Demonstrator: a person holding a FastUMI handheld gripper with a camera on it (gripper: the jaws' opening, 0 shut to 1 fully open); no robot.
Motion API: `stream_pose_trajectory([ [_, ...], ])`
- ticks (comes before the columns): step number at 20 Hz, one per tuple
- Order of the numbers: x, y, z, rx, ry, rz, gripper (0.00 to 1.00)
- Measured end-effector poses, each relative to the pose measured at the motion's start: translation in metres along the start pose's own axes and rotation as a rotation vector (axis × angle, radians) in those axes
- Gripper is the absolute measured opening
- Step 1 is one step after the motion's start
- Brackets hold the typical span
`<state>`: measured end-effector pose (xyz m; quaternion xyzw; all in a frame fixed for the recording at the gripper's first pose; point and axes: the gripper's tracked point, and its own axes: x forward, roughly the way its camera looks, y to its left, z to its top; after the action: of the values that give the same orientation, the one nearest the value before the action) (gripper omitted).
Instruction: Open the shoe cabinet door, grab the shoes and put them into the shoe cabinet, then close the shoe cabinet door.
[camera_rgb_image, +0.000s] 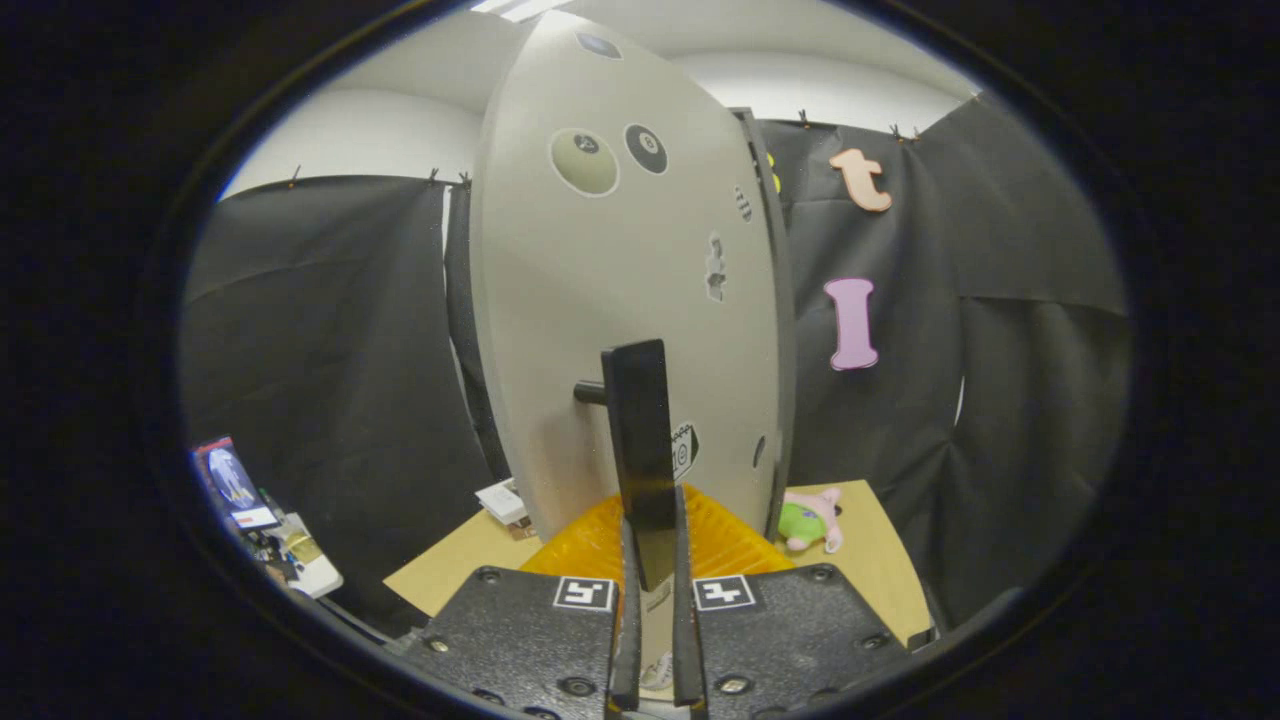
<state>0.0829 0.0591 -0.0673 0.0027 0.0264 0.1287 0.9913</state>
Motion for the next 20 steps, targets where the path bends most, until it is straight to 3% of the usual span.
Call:
stream_pose_trajectory([
  [9,-0.013,-0.063,0.006,-0.018,-0.022,-0.146,0.04],
  [14,-0.014,-0.065,0.003,0.054,-0.009,-0.118,0.04],
  [20,-0.014,-0.071,0.002,0.000,-0.022,-0.112,0.04],
])
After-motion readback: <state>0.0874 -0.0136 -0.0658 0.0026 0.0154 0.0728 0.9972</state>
